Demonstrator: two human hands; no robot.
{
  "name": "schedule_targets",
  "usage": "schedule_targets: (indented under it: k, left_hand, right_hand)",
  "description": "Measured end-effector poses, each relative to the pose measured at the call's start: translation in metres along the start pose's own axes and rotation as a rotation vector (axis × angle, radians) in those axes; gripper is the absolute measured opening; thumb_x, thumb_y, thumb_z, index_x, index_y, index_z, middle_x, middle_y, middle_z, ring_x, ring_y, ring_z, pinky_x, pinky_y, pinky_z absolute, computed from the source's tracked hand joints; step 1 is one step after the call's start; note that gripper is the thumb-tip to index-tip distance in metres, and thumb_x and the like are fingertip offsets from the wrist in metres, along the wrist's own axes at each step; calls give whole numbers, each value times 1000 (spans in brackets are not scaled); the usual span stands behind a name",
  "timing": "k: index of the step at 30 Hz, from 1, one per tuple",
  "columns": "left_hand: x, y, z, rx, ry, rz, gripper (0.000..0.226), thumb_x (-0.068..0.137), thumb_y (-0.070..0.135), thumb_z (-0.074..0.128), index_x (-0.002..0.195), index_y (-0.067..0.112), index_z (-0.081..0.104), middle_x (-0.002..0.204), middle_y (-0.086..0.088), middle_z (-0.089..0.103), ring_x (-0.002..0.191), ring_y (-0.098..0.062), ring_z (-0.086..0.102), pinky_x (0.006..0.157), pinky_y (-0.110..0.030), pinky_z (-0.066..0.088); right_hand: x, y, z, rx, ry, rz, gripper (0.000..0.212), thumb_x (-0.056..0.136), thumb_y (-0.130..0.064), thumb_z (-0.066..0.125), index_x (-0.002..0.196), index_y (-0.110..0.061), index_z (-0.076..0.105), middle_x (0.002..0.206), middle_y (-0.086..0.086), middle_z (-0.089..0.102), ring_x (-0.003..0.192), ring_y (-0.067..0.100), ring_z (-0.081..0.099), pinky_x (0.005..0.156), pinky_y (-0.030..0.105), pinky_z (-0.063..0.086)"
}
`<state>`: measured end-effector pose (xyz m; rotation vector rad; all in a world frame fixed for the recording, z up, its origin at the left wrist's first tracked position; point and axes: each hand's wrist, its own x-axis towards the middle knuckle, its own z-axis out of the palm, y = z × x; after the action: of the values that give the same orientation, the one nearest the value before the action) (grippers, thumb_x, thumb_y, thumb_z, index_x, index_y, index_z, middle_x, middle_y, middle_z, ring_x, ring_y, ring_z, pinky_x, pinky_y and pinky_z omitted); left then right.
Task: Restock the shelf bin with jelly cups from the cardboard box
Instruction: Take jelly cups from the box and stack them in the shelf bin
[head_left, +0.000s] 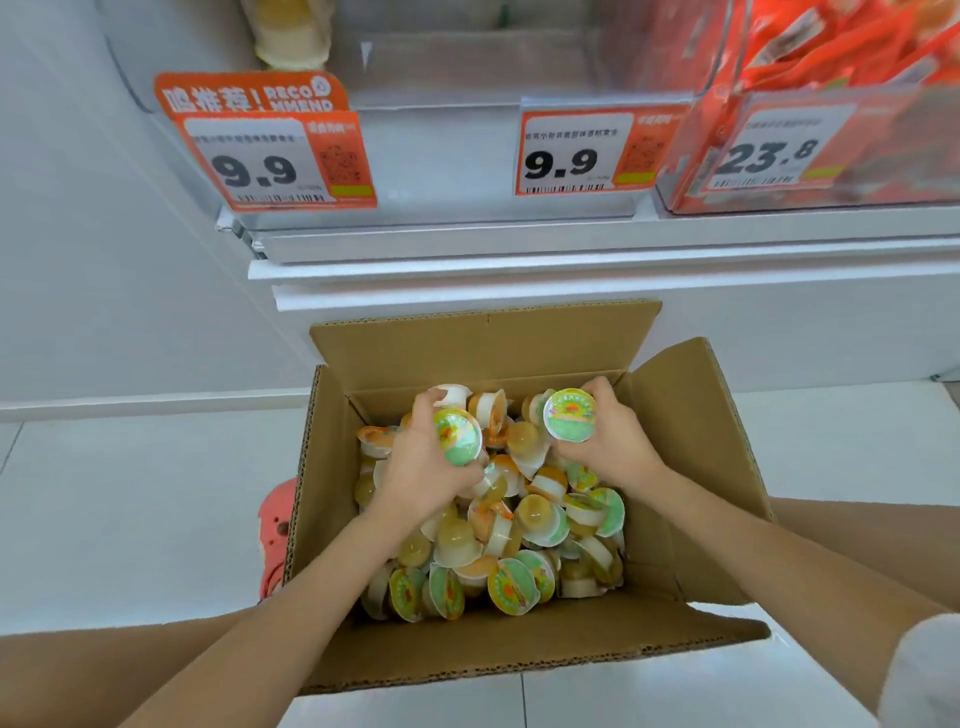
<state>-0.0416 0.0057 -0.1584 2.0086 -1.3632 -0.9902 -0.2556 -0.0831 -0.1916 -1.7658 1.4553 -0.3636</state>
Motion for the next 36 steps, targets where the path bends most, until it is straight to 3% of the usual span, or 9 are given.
schedule_targets:
  k: [4, 8, 11, 14, 18, 21, 24, 28, 36]
  left_hand:
    - [-13, 53, -49, -31, 26, 143, 55, 65, 14, 78, 104, 20, 41, 97, 0, 57, 81, -13, 56, 59, -25, 47]
    - [-30, 94, -105, 16, 40, 327, 56, 63, 13, 81, 110, 28, 55, 110, 5, 55, 90, 0, 56, 70, -5, 41]
    - [-42, 115, -131, -66, 70, 400, 63, 61, 14, 85, 116, 31, 58, 106, 5, 63, 86, -7, 61, 73, -13, 49]
    - [-49, 125, -134, -133, 108, 394, 69, 51, 30, 89, 111, 33, 53, 99, 10, 66, 84, -15, 61, 73, -27, 53]
    - [-50, 137, -129, -209, 111, 414, 60, 44, 46, 86, 97, 28, 64, 89, 14, 68, 83, -6, 61, 72, -19, 51]
    - [-52, 146, -131, -338, 112, 368, 64, 40, 36, 92, 96, 20, 67, 94, 6, 71, 89, -8, 65, 82, -23, 53]
    - [-56, 151, -129, -446, 81, 355, 62, 43, 25, 83, 101, 14, 66, 99, -3, 72, 86, -11, 69, 77, -23, 56]
    - [-59, 155, -127, -507, 106, 393, 64, 45, 25, 83, 107, 20, 65, 105, 0, 68, 93, -10, 67, 75, -22, 56]
    - [-62, 159, -126, -472, 186, 386, 72, 47, 33, 82, 116, 29, 63, 104, 10, 70, 94, -4, 66, 78, -21, 55]
  right_hand:
    - [-10, -66, -50, 20, 7, -147, 63, 68, -31, 84, 106, -16, 35, 91, -9, 55, 76, 4, 57, 55, 13, 42]
    - [-35, -138, -94, 55, -51, -361, 65, 58, -49, 83, 98, -19, 40, 85, -6, 62, 75, 12, 59, 65, 25, 48]
    - [-54, -181, -112, 96, -18, -498, 56, 52, -58, 78, 89, -27, 49, 82, -8, 62, 76, 13, 57, 66, 28, 47]
    - [-62, -204, -115, 134, -12, -556, 49, 56, -42, 86, 94, -39, 54, 89, -8, 61, 81, 9, 55, 71, 27, 48]
    - [-58, -219, -119, 155, -25, -566, 44, 58, -36, 85, 92, -33, 56, 92, -3, 53, 82, 11, 51, 70, 30, 49]
    - [-57, -222, -131, 205, -84, -543, 48, 59, -25, 87, 94, -27, 55, 89, -13, 56, 78, 2, 56, 70, 22, 53]
    - [-59, -224, -139, 273, -182, -521, 53, 61, -13, 84, 98, -20, 48, 82, -1, 61, 61, 4, 58, 54, 30, 55]
    - [-56, -228, -141, 278, -239, -511, 50, 60, -29, 81, 101, -14, 56, 82, 4, 63, 67, 10, 59, 40, 30, 49]
    - [-53, -225, -136, 374, -314, -443, 44, 60, -28, 76, 100, -12, 64, 87, 0, 65, 80, 13, 65, 61, 31, 58]
